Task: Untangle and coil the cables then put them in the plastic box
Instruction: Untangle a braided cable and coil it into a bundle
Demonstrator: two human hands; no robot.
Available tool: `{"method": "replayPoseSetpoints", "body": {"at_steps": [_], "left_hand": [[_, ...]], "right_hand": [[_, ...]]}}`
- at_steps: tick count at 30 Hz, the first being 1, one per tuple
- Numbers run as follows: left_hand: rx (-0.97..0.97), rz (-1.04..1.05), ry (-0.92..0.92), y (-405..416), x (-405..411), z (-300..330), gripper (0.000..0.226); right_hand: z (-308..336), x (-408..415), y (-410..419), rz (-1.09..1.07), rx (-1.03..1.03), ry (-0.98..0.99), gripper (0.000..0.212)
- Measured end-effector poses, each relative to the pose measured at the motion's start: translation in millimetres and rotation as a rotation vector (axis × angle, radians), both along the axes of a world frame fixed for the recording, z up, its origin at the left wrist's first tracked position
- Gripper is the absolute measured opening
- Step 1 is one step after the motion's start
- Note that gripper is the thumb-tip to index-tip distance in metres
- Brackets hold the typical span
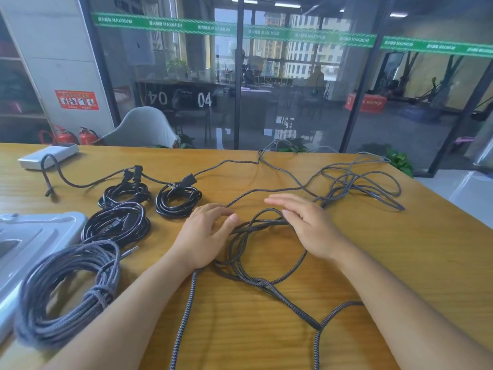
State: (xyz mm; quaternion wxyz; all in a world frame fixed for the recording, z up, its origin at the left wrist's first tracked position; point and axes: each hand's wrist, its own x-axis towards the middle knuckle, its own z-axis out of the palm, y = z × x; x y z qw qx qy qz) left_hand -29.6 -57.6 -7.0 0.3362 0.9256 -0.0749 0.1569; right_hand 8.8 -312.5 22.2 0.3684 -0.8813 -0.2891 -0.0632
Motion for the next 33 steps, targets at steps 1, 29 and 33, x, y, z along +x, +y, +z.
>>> {"method": "replayPoseSetpoints", "body": {"at_steps": [1,29,33], "left_hand": [[-0.001,0.012,-0.020,0.5,0.3,1.2,0.045],[-0.246,0.528,-0.239,34.0,8.3,9.6,0.049],[-0.224,0.533,-0.225,33.6,10.7,8.5,0.048]], "right_hand": [[0.9,-0.1,1.1,-0.008,0.040,0.006,0.037],[17.4,165.0,199.1,-0.088,-0.719,-0.155,0.058],[18.3,168.0,199.6,-0.172,-0.820,-0.178,0.055]]}}
